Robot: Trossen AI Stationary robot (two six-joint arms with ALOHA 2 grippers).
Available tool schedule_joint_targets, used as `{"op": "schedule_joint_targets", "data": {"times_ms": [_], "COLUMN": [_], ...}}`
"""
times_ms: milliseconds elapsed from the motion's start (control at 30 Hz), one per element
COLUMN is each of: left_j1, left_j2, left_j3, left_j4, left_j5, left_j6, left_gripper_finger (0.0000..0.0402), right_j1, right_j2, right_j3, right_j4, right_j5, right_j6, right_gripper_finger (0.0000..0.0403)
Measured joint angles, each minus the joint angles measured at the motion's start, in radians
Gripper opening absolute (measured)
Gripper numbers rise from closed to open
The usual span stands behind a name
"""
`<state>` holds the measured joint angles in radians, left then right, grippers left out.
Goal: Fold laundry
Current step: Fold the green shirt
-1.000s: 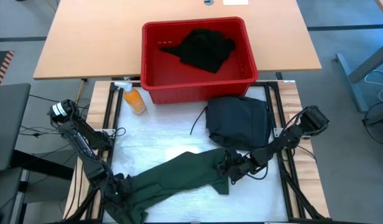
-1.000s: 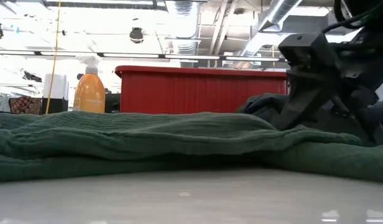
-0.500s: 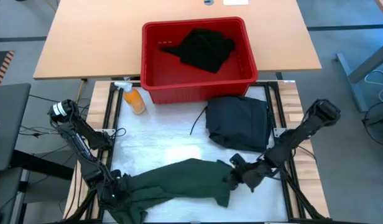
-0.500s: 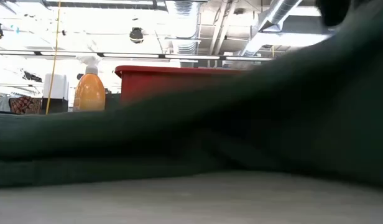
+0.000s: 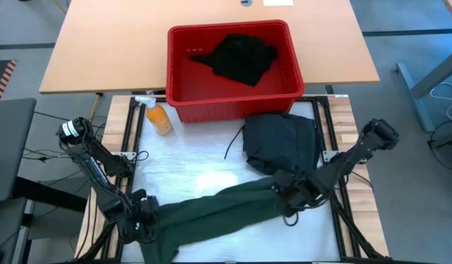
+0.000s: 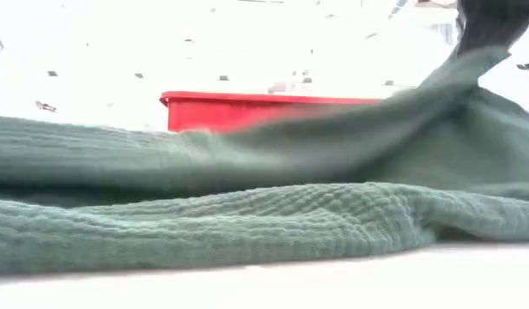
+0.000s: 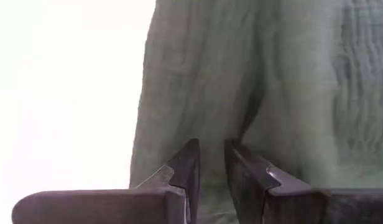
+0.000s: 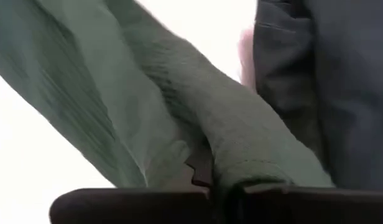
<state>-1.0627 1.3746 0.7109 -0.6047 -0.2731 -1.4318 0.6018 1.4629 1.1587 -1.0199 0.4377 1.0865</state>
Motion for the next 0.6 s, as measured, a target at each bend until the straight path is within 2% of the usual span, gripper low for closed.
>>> {"op": "schedule_joint_targets", "data": {"times_ms": [167, 333, 467, 600], "left_j1": [-0.001, -0.001, -0.001, -0.001], "left_j2": [0.0, 0.0, 0.0, 0.0], "left_j3": [0.0, 0.0, 0.0, 0.0], "left_j4": [0.027, 0.093, 0.101, 0.094], "left_j5": [-0.014, -0.048, -0.036, -0.019], "left_j6": [-0.035, -0.046, -0.055, -0.058], "left_gripper_finger": [0.0046, 0.0028, 0.0017, 0.0015], "right_j1": [-0.016, -0.015, -0.009, -0.014], "right_j2": [0.105, 0.21, 0.246, 0.228], "right_j3": [0.0, -0.001, -0.001, -0.001], "right_j4": [-0.074, -0.175, -0.222, -0.227], "right_j5": [-0.016, -0.034, -0.077, -0.146], "right_j6": [-0.149, -0.135, -0.093, -0.08], "right_gripper_finger": [0.0031, 0.0032, 0.006, 0.0105]}}
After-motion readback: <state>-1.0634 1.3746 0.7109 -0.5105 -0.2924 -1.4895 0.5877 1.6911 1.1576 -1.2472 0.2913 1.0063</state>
